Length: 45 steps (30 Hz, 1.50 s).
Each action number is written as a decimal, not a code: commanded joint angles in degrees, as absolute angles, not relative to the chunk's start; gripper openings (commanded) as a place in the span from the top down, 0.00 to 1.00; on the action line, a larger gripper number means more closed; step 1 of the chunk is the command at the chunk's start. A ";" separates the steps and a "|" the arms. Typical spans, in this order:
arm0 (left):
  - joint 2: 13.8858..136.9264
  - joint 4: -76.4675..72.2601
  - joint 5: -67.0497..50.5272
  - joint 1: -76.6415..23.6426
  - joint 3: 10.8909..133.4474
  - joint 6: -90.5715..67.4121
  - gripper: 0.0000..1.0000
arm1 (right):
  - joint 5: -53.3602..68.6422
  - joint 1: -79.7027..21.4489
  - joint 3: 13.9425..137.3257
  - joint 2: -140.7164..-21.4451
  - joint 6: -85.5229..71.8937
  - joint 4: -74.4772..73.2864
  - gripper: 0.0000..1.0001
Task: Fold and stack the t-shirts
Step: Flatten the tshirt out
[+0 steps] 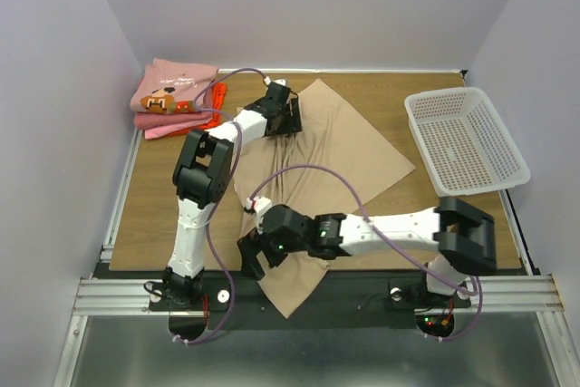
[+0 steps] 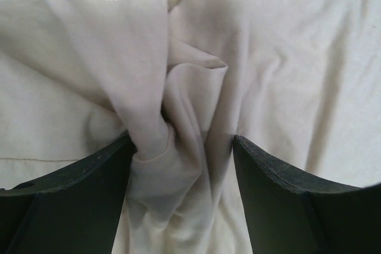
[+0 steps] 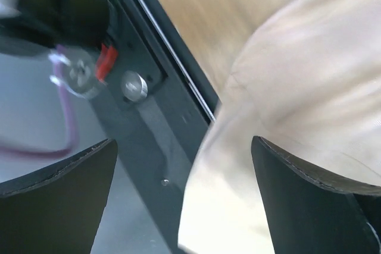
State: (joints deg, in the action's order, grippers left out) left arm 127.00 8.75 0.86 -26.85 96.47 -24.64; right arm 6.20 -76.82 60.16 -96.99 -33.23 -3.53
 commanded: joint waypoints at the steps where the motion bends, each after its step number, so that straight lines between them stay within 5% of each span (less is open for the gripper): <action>1: 117.26 8.87 5.00 -25.75 95.63 -23.46 0.21 | -5.87 -75.33 59.86 -86.06 -32.87 -6.40 0.00; 11: 91.16 6.68 11.24 -25.84 71.83 -30.65 0.20 | -22.30 -52.92 51.33 -69.70 -38.33 -15.29 0.00; 20: 83.14 1.06 9.67 -25.93 50.81 -36.12 0.21 | -17.67 -29.54 59.05 -84.97 -31.21 -16.79 0.00; 31: 98.52 4.83 13.89 -21.11 56.16 -37.27 0.20 | -14.24 -19.25 65.40 -104.24 -30.32 -16.70 0.00; 45: 115.38 9.75 10.81 -15.73 76.78 -29.36 0.20 | -8.53 -19.25 36.05 -82.11 -43.41 -16.79 0.00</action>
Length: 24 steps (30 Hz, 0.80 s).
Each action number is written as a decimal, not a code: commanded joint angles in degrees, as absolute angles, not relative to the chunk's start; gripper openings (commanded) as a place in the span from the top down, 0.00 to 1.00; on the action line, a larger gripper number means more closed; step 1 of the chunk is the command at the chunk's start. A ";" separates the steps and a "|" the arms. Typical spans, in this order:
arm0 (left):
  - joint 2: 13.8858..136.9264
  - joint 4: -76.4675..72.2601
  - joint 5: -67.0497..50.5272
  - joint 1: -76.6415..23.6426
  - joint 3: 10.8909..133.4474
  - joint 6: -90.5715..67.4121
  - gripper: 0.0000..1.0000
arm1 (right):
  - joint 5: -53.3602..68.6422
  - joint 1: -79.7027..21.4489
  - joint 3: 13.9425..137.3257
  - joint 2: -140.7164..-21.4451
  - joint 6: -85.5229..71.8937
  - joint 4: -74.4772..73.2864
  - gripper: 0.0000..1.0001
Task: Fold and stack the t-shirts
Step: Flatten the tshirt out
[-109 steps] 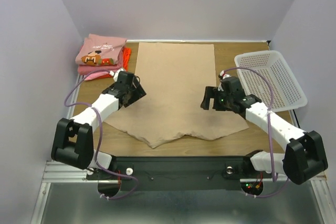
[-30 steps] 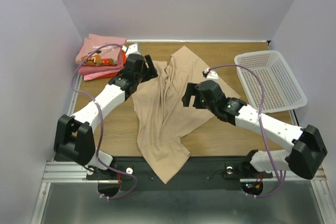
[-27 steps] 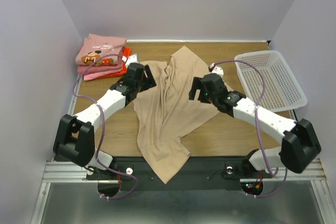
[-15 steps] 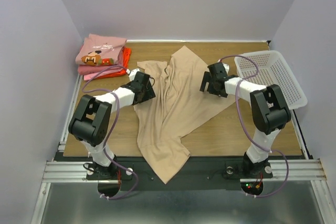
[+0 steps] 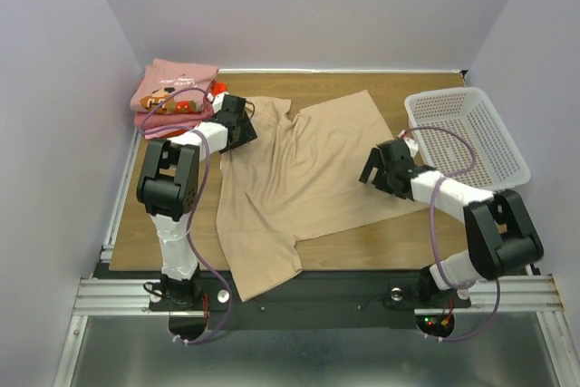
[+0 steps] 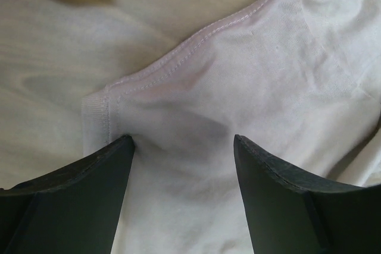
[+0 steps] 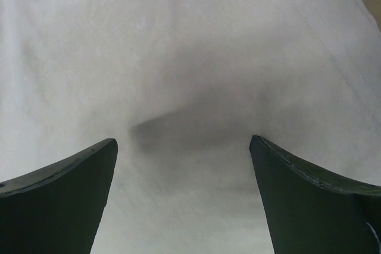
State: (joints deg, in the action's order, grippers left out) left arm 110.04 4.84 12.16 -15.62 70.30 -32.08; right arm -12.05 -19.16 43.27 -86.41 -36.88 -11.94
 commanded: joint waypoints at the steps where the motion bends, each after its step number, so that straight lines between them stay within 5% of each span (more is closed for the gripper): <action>1: 116.44 11.15 10.72 -15.73 78.38 -29.01 0.21 | -7.22 -19.25 32.12 -77.48 -45.16 -16.79 0.00; 10: 119.36 15.37 13.43 -15.73 83.33 -28.65 0.21 | -1.76 -19.34 23.02 -56.17 -48.70 -19.51 0.00; 19: 111.27 18.10 19.86 -12.13 77.86 -31.03 0.21 | -5.44 -19.34 34.88 -58.35 -42.46 -21.18 0.00; 24: 107.94 17.67 14.50 -13.79 81.82 -26.90 0.21 | -9.58 -19.34 47.62 -69.15 -38.42 -21.09 0.00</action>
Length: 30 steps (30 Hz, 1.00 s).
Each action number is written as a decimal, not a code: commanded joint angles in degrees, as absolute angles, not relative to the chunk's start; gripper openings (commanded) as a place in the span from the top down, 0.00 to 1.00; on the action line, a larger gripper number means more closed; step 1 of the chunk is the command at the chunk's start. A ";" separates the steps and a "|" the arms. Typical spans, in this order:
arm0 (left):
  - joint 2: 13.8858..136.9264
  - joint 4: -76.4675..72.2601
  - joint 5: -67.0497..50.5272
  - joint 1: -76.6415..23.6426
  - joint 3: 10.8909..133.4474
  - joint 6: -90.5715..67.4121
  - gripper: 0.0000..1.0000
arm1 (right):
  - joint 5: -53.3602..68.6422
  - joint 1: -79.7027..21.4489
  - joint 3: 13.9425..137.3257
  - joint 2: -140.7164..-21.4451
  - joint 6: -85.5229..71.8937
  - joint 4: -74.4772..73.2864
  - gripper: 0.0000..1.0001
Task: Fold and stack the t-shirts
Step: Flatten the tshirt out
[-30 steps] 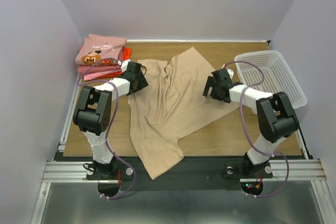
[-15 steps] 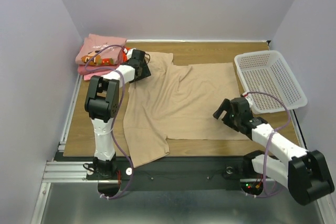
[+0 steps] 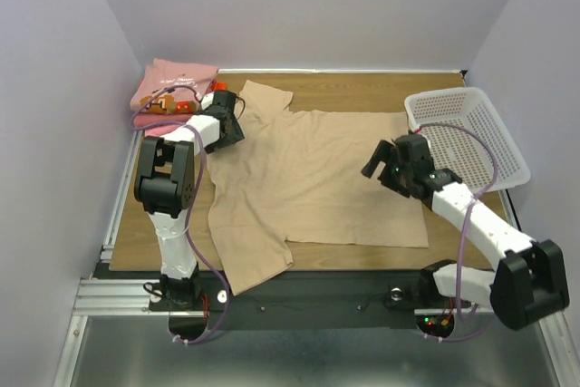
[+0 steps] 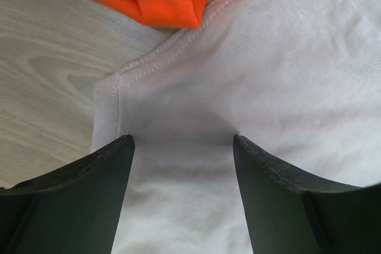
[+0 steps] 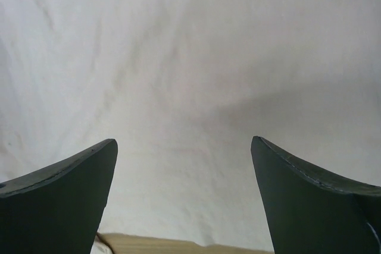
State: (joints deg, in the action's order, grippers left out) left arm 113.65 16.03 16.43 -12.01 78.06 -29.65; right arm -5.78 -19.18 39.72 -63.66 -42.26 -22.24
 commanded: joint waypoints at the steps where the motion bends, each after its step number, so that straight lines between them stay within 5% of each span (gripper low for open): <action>1: 107.58 17.58 14.07 -15.02 83.39 -26.46 0.21 | -10.36 -19.34 50.07 -71.34 -37.89 -21.18 0.00; 16: 121.98 19.86 12.11 -17.14 104.65 -18.90 0.21 | -25.84 -18.02 88.04 -114.40 -23.21 -21.36 0.00; 30: 135.34 18.54 10.46 -16.79 117.06 -12.05 0.21 | -22.15 -11.08 105.55 -133.75 -17.93 -21.36 0.00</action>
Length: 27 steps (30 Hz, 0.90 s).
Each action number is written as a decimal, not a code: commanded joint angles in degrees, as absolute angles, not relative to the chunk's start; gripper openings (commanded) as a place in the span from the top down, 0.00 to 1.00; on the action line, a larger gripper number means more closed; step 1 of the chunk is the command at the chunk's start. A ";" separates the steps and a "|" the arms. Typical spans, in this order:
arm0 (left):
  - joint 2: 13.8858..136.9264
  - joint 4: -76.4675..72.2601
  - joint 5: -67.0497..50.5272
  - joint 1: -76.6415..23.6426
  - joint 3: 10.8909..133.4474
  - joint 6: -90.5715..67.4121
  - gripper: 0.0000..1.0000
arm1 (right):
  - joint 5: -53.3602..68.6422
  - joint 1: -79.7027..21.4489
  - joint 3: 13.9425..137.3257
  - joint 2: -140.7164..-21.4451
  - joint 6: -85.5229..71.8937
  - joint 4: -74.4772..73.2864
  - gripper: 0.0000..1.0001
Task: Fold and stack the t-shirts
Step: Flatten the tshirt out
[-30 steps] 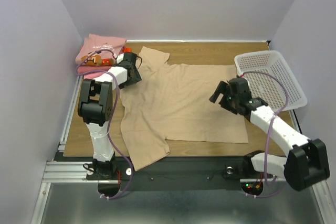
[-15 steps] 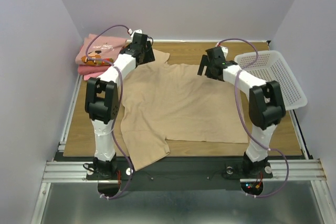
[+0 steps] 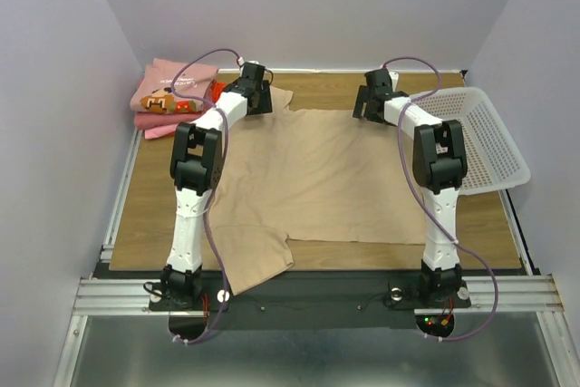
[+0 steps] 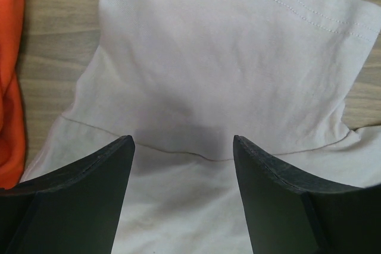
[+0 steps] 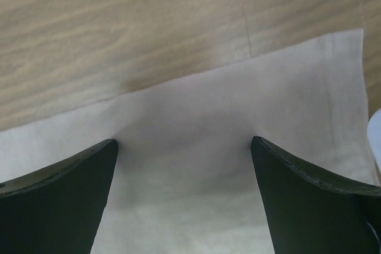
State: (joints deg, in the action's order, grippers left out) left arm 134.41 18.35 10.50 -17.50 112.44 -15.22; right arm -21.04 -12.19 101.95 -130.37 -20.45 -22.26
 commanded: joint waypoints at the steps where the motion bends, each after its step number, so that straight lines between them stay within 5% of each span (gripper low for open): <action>1: 135.96 18.72 9.94 -16.61 118.20 -12.04 0.21 | -21.45 -10.55 107.12 -134.29 -17.84 -21.44 0.00; 6: 139.65 18.10 4.23 -15.65 121.98 -11.25 0.21 | -13.46 -8.18 112.14 -138.16 -20.31 -21.36 0.00; 27: 150.82 10.99 -5.98 -12.04 137.99 -9.58 0.11 | -13.80 -6.50 120.50 -142.03 -15.12 -21.36 0.00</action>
